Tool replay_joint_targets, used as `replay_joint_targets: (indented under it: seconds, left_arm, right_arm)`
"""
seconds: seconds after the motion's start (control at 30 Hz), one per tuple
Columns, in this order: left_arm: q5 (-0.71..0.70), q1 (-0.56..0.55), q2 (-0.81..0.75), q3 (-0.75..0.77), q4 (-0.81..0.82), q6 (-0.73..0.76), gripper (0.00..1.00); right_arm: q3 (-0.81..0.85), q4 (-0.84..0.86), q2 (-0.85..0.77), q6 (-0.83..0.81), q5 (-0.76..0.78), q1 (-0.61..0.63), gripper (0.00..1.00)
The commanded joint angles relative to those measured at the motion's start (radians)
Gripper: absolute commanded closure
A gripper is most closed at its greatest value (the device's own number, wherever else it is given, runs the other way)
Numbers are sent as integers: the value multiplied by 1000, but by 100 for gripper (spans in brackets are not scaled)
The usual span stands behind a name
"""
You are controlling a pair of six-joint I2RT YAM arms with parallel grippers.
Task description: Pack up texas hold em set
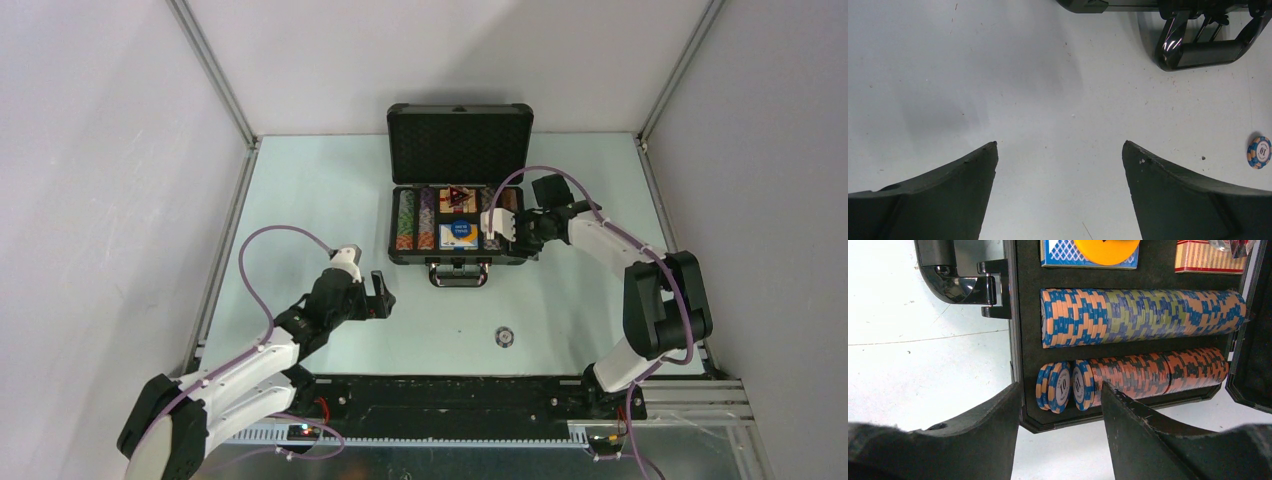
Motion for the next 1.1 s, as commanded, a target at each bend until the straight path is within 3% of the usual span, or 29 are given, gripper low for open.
replay_joint_targets:
  seconds: [0.0,1.07]
  left_arm:
    - [7,7,4,39,36,23,2]
    - [7,7,10,40,38,24,2]
  right_arm:
    - [0,50,4,-24,25,1,38]
    - [23,-4,-49,-42,3,-9,39]
